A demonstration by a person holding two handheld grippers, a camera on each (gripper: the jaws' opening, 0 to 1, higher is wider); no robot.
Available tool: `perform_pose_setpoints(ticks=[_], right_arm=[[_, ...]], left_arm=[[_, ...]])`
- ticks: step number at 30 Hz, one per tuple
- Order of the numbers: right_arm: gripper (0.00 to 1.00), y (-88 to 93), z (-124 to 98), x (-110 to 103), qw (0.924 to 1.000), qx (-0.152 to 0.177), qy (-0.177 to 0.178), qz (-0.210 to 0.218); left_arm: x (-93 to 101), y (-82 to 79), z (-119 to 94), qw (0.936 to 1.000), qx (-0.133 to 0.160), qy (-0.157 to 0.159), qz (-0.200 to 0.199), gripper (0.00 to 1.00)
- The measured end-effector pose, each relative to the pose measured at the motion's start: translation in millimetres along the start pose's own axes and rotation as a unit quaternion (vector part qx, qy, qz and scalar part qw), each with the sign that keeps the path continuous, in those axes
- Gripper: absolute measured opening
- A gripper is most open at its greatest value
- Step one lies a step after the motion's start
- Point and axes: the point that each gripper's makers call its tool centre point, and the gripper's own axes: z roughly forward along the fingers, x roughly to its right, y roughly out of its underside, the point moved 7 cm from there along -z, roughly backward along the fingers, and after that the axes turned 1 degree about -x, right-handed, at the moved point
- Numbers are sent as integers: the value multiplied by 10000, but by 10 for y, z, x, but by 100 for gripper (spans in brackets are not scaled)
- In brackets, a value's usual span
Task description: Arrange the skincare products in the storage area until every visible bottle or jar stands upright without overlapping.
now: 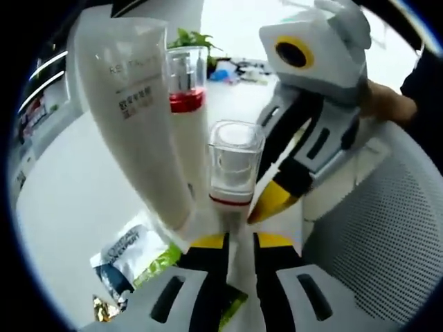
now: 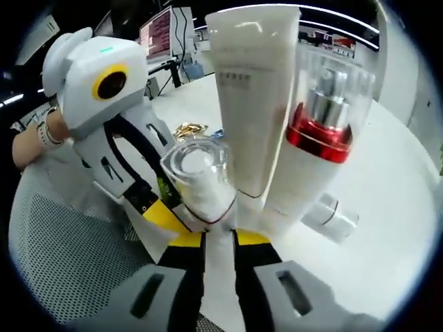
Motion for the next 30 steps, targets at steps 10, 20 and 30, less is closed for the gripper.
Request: perform_pose_setpoints(ticks=[10, 20, 30], right_arm=[[11, -43, -29, 42, 9997, 171, 149, 32], [9, -74, -51, 69, 9993, 277, 270, -6], [10, -89, -59, 84, 9988, 306, 379, -82]], left_arm=[[-72, -52, -32, 9993, 173, -315, 101, 9], [-96, -84, -28, 9980, 217, -512, 296, 7], [-103, -103, -16, 9968, 268, -591, 469, 7]])
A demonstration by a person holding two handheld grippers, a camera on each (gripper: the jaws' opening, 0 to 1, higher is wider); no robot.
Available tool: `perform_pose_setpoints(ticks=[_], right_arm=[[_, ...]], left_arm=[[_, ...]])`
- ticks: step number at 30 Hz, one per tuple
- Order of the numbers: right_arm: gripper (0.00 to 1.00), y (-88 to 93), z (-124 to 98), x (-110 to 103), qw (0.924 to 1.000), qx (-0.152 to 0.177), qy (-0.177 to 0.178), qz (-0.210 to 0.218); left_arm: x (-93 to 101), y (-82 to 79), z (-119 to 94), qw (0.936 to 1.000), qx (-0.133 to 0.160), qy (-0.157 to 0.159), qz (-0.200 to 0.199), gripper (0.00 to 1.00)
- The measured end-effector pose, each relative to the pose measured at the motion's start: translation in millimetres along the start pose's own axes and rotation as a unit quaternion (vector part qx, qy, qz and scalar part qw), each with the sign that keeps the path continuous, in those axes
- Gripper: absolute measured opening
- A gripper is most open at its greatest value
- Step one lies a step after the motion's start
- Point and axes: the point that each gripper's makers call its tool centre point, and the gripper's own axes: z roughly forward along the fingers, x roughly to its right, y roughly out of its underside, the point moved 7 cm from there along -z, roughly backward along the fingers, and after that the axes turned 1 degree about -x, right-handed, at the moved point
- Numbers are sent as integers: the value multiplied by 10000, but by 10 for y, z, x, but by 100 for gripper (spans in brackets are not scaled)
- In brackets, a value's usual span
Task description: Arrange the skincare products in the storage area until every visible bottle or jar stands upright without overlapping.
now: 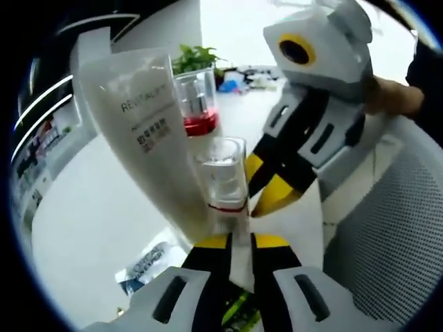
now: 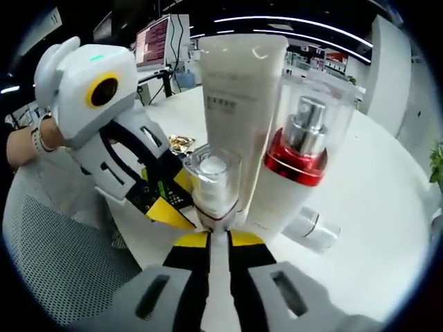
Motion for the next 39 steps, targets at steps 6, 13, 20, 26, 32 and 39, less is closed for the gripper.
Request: perform_pose_setpoints(ticks=[6, 13, 20, 26, 32, 39], right_arm=[[10, -9, -3, 2, 10000, 27, 34, -17], [9, -13, -2, -2, 10000, 33, 32, -5], [9, -13, 5, 8, 10000, 32, 77, -26], [9, -13, 17, 10, 9999, 27, 101, -102], [9, -10, 26, -1, 9999, 18, 52, -93], [10, -7, 40, -3, 9999, -14, 44, -124]], left_arm=[[-12, 3, 6, 10000, 12, -40, 73, 5], [-10, 0, 17, 9999, 20, -44, 133, 11], [-4, -2, 22, 9999, 18, -31, 129, 14], [6, -6, 18, 9998, -4, -32, 183, 14], [0, -6, 7, 9998, -34, -22, 184, 15], [-5, -13, -2, 10000, 2, 2, 69, 15]])
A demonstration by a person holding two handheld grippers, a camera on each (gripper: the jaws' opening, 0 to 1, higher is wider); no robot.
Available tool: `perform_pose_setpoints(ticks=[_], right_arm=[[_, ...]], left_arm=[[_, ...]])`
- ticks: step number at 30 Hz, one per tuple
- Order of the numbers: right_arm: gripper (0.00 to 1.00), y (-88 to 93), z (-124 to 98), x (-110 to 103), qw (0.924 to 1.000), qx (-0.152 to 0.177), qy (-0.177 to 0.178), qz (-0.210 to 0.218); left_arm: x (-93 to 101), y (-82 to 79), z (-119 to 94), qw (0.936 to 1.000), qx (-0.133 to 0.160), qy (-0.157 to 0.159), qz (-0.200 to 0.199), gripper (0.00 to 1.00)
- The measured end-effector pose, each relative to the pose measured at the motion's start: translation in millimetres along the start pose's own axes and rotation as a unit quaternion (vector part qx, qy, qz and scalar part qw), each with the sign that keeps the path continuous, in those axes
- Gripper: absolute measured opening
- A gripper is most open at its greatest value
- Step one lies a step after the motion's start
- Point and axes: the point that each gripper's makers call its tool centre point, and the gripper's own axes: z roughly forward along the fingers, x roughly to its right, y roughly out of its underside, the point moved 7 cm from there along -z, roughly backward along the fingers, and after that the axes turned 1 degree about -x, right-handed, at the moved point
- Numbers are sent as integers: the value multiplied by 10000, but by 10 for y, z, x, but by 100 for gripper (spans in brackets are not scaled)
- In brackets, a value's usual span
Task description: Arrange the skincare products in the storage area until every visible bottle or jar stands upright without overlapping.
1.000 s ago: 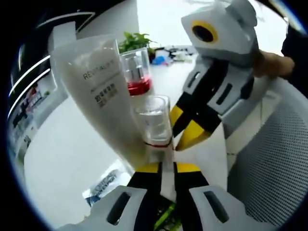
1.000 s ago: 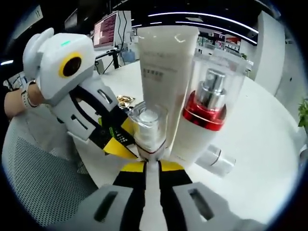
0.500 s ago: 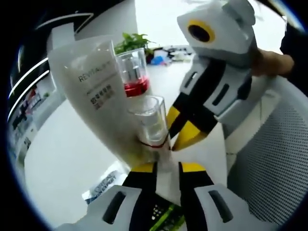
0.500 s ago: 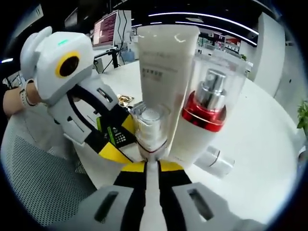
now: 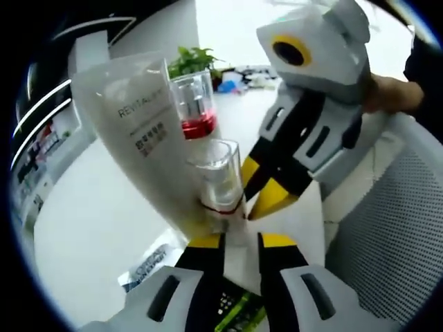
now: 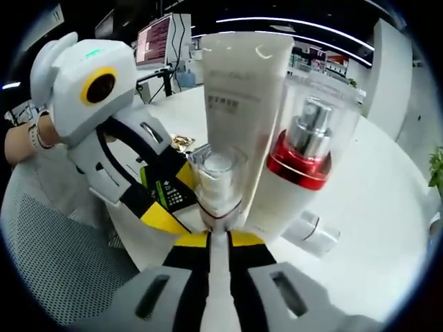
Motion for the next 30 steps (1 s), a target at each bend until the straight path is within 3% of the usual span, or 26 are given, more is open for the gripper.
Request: perform_pose_setpoints(ticks=[17, 30], right_arm=[[9, -5, -14, 7, 10000, 4, 59, -64], [10, 7, -125, -10, 9998, 101, 158, -94]], left_arm=[[5, -6, -7, 10000, 7, 25, -15, 13], [-31, 39, -94, 9997, -92, -218, -71, 15]])
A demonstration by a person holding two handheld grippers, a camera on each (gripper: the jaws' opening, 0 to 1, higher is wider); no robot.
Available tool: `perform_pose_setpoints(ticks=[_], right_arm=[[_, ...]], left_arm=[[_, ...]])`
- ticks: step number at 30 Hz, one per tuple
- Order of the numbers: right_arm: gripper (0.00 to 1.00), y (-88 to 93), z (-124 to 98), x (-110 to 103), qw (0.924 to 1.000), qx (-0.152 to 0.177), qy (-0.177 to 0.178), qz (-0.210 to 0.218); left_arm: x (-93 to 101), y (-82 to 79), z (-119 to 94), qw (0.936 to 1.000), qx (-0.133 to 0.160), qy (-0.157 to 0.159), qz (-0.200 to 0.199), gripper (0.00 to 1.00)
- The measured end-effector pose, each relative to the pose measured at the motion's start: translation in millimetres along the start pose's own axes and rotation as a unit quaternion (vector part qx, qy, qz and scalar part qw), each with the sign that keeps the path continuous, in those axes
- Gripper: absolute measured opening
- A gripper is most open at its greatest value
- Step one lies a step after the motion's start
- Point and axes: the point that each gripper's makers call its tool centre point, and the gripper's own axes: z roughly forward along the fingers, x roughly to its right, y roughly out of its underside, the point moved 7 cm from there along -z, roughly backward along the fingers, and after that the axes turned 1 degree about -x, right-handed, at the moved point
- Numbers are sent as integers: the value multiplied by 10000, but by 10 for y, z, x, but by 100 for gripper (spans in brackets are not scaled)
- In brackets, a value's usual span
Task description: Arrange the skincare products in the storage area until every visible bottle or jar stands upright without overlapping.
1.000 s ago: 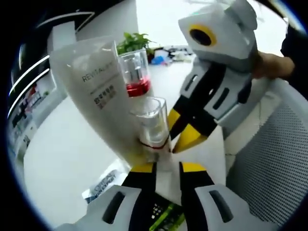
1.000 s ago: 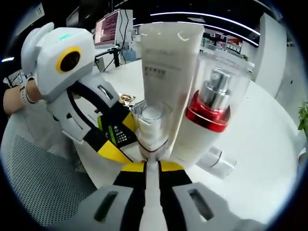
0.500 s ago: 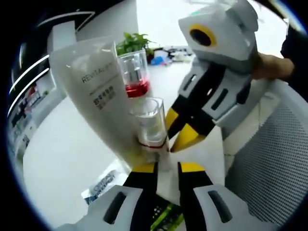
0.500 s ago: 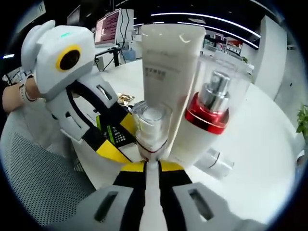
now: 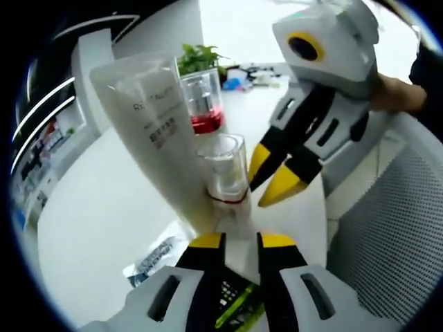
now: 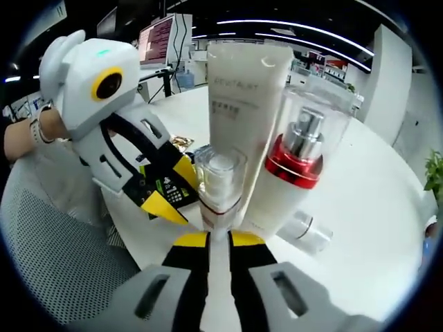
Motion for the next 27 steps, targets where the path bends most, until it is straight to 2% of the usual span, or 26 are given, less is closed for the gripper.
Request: perform_pose_setpoints(ticks=[6, 10, 18, 25, 27], right_arm=[[13, -15, -64, 23, 9999, 97, 51, 79], [18, -18, -114, 26, 9998, 92, 132, 70], [29, 15, -273, 22, 9996, 196, 187, 115], [39, -2, -381, 12, 9991, 337, 216, 146], [44, -13, -410, -5, 9990, 373, 215, 124]], left_arm=[[-61, 7, -113, 9993, 88, -245, -273, 19], [-90, 34, -167, 9991, -2, -367, -235, 21], [-161, 21, -469, 9952, 232, -739, -600, 31], [-224, 119, -759, 9890, 244, -1161, -887, 40], [-257, 156, -845, 9844, 224, -1471, -945, 48]])
